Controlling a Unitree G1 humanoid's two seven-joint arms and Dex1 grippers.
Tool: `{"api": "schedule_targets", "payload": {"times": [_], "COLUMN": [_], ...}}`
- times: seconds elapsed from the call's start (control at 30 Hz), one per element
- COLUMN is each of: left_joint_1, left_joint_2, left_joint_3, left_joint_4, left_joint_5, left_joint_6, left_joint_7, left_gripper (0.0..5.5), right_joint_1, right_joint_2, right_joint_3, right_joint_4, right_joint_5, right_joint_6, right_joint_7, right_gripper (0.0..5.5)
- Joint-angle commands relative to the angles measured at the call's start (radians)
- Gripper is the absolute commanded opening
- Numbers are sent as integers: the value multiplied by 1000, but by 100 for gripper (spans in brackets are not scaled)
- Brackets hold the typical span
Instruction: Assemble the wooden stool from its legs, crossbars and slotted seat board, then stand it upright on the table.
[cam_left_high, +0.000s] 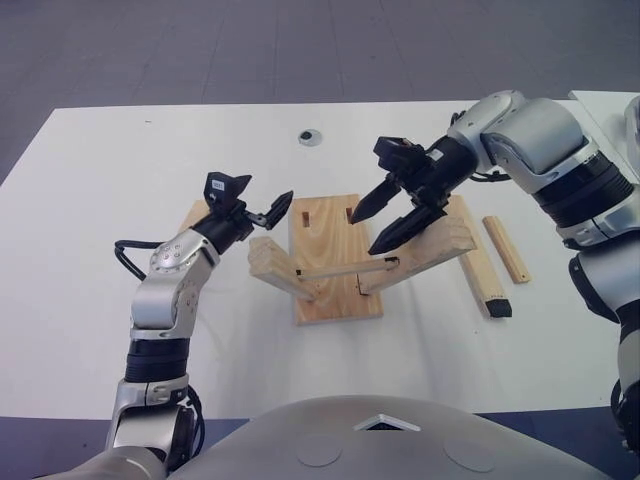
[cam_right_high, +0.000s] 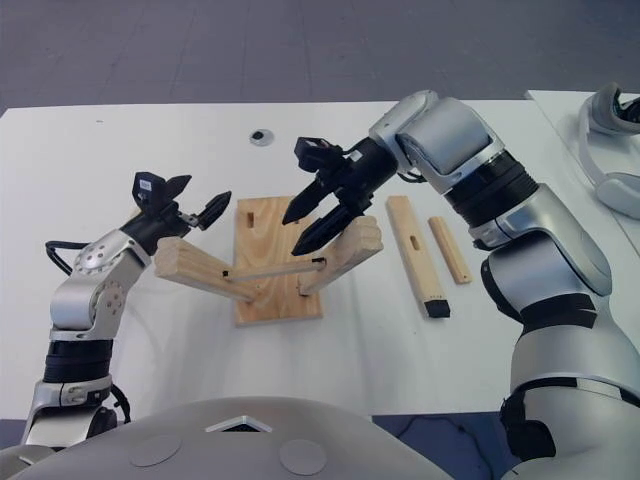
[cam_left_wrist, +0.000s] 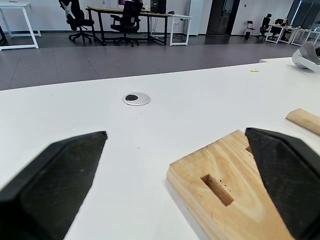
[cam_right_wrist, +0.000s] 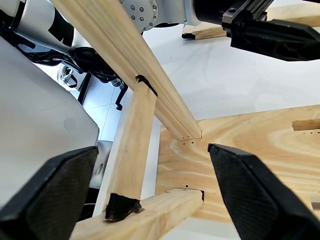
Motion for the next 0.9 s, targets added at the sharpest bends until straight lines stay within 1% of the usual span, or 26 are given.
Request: {"api": "schedule_targets", "payload": {"times": [0.03,0.1,0.17,0.23,0.3,0.37,0.43,0.5,0.53,0.57,0.67,0.77,0.83,0.9], "left_joint_1": [14,22,42,62,76,99,125,145,146,147,152,155,145,138], "left_joint_2": [-18,-27,-36,-48,-58,-75,-95,-112,-118,-122,-129,-132,-131,-126], "left_joint_3": [-15,-20,-17,-9,-5,1,6,12,14,17,29,36,35,36], "left_joint_4": [-22,-27,-37,-45,-54,-66,-72,-75,-73,-72,-69,-59,-47,-41], "left_joint_5": [-6,-4,0,5,9,10,12,16,18,19,22,23,22,23], "left_joint_6": [15,16,10,-3,-13,-26,-44,-65,-73,-80,-96,-110,-115,-117], "left_joint_7": [11,15,26,46,64,85,107,126,133,139,153,159,157,152], "left_gripper": [511,511,511,511,511,511,511,511,511,511,511,511,511,511], "right_joint_1": [-26,-44,-71,-122,-159,-140,-116,-102,-92,-80,-19,246,405,528], "right_joint_2": [-31,-23,32,88,99,35,-58,-171,-214,-244,-299,-400,-445,-498], "right_joint_3": [72,90,22,-122,-261,-387,-486,-546,-570,-605,-691,-738,-752,-742], "right_joint_4": [-5,24,144,279,300,146,-58,-238,-308,-369,-455,-636,-703,-764], "right_joint_5": [11,-3,-88,-157,-162,-104,43,238,319,410,645,756,744,680], "right_joint_6": [-29,-58,-138,-258,-272,-187,-4,206,287,380,644,735,728,673], "right_joint_7": [2,2,-10,-197,-323,-328,-240,-96,-55,-44,-87,-129,-162,-166], "right_gripper": [412,412,412,412,412,412,412,412,412,412,412,412,412,412]}}
